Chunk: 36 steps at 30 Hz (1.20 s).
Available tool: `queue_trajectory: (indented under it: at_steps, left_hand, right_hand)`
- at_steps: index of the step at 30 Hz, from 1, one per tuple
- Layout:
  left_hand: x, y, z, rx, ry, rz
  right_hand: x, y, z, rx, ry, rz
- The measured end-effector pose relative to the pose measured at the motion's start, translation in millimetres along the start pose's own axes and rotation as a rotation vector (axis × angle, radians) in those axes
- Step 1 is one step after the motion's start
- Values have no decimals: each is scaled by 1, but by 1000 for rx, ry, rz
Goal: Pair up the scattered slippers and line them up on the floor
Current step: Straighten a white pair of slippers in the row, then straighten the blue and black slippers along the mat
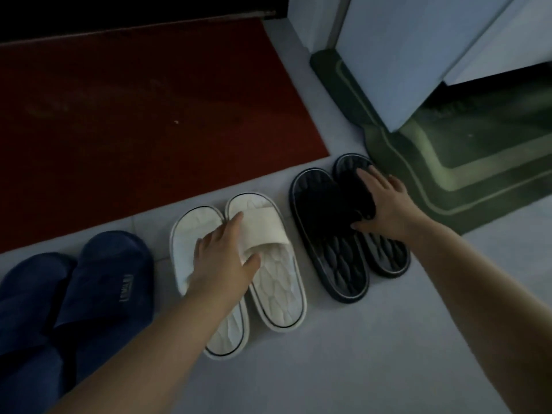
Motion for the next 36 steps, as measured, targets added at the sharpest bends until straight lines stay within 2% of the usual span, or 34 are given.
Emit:
queue_trajectory:
  at_steps: [3,6,8,15,24,28,31,34,36]
  left_hand:
    - [-24,19,6,-56,-83,86]
    - [-33,11,6,-10,-125,146]
    - [-35,5,4,10,-144,180]
    - [-38,0,2,7,-146,199]
    - [-41,-2,2,-16,-99,198]
    - [-40,-3,2,-18,-98,173]
    - [-39,-3,3,-28,-104,153]
    - [-39,-4,3,-30,-111,132]
    - [-39,-4,3,-35,-108,129]
  right_hand:
    - [-1,-10,23,21,-35,-25]
    - [-14,-22,33,13,-169,-116]
    - [-17,-24,32,14,-193,-148]
    - [-17,-34,18,86,-141,-210]
    - [-16,-27,21,-3,-57,-103]
    - [-10,-21,18,-98,16,25]
    - [1,-11,-5,-152,203,157]
    - [-4,22,-47,-446,451,552]
    - [-21,28,-60,-608,498,814]
Point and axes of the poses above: each hand's wrist, its own z-axis towards the middle knuckle, its own x-axis out of the back of the hand, y = z × x, the point moved 10 cm from there along z, towards the middle knuckle, and after that the axes turned 1 degree about x, right-handed, at the moved point
